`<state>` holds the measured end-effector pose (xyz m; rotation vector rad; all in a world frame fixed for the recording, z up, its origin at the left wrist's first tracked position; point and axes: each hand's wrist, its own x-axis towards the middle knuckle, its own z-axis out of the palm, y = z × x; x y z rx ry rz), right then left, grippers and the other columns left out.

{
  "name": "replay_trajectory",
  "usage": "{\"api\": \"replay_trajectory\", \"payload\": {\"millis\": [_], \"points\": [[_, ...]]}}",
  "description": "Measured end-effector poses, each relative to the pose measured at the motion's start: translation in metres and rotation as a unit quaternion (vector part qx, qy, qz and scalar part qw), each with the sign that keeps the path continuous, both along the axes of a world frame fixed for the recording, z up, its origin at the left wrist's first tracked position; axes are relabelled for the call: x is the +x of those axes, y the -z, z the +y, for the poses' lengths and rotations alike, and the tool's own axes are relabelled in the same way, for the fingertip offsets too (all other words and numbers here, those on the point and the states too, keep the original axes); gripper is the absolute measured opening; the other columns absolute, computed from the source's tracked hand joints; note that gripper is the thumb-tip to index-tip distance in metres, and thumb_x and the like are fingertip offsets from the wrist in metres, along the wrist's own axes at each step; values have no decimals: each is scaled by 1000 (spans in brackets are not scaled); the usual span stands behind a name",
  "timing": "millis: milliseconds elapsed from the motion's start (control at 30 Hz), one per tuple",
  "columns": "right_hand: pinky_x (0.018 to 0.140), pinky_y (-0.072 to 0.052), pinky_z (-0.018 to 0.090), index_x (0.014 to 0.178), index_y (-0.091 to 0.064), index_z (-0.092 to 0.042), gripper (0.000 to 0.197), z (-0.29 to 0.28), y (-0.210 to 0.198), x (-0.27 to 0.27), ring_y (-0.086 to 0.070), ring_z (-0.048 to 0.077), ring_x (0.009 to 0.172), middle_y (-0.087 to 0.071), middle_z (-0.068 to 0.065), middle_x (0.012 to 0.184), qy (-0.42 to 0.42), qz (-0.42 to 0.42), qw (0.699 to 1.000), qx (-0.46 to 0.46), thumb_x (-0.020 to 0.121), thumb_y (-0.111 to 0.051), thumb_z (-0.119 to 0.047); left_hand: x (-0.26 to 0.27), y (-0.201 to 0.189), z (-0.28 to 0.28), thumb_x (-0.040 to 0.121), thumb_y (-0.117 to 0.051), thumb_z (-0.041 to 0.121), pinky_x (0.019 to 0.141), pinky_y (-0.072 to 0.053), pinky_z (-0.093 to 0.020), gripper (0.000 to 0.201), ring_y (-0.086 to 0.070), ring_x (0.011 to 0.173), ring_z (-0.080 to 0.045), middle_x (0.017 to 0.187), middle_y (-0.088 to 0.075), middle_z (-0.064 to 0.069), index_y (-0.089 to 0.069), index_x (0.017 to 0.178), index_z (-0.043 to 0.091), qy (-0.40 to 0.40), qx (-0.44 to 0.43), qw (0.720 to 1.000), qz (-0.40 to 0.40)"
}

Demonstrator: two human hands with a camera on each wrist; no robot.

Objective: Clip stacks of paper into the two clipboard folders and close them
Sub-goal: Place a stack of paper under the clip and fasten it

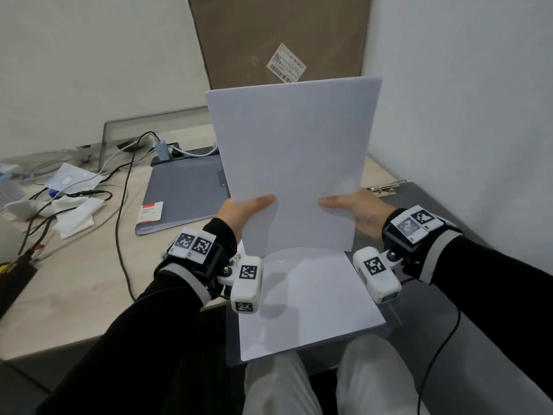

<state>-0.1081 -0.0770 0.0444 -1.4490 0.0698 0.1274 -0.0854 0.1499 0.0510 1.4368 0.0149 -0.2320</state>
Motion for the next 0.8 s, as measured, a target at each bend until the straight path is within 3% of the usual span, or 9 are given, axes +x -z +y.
{"api": "replay_trajectory", "payload": {"millis": [67,133,233,300,367,433,600,700,800], "points": [[93,-53,34,121,-60,-1,54,1,4,-1,-66,26,99,-65,15,120,3,-9,1000,-20,70,-78,-5,1,0,-2,80,-71,11,90,-52,-37,20,-66,91,-26,102,-70,-8,-67,99,13,-9,7,1000,-1],[88,-54,30,124,-57,0,42,1,4,-3,-65,24,95,-63,16,122,34,-25,997,-62,83,-66,-4,2,0,-4,81,-69,12,88,-52,-36,16,-65,92,-25,101,-70,-7,-66,96,13,-26,33,999,-7],[94,-50,40,120,-59,1,32,-7,4,-5,-63,26,98,-64,18,120,108,-29,986,-124,89,-61,-7,4,4,-7,85,-64,11,98,-49,-41,31,-62,106,-29,116,-65,-11,-59,115,6,-23,129,991,-31],[99,-48,43,120,-60,1,31,-21,4,-7,-62,28,104,-64,15,120,139,-19,977,-159,91,-59,-9,5,9,-8,87,-58,9,101,-45,-34,40,-58,112,-24,122,-62,-7,-53,127,7,-15,225,974,-32],[101,-46,44,122,-59,2,33,-41,6,-8,-61,30,110,-63,15,123,169,2,966,-194,91,-58,-10,4,13,-9,90,-53,8,92,-40,-23,44,-54,111,-19,133,-57,-6,-48,134,8,11,309,951,-17],[101,-46,46,123,-57,3,35,-60,9,-11,-61,33,112,-61,17,126,194,35,958,-209,90,-59,-10,0,15,-16,92,-52,12,92,-35,-18,48,-50,122,-19,143,-47,-5,-44,140,10,76,393,916,-8],[100,-44,47,127,-52,9,38,-82,16,-23,-59,34,106,-59,25,125,187,107,953,-211,92,-56,-5,-12,19,-37,95,-46,31,111,-24,-26,60,-28,143,-23,157,-24,-5,-24,149,16,191,534,824,21],[101,-44,50,128,-50,10,40,-85,21,-27,-59,37,108,-59,25,124,170,143,950,-220,91,-57,-5,-15,20,-35,96,-42,36,114,-21,-34,60,-24,144,-27,156,-20,-11,-24,148,11,191,587,787,28],[103,-42,52,130,-49,7,43,-84,26,-29,-58,39,115,-60,22,126,141,176,947,-230,90,-59,-7,-16,28,-18,95,-40,40,115,-21,-42,57,-23,142,-30,154,-19,-12,-28,145,16,215,628,748,13]]}}
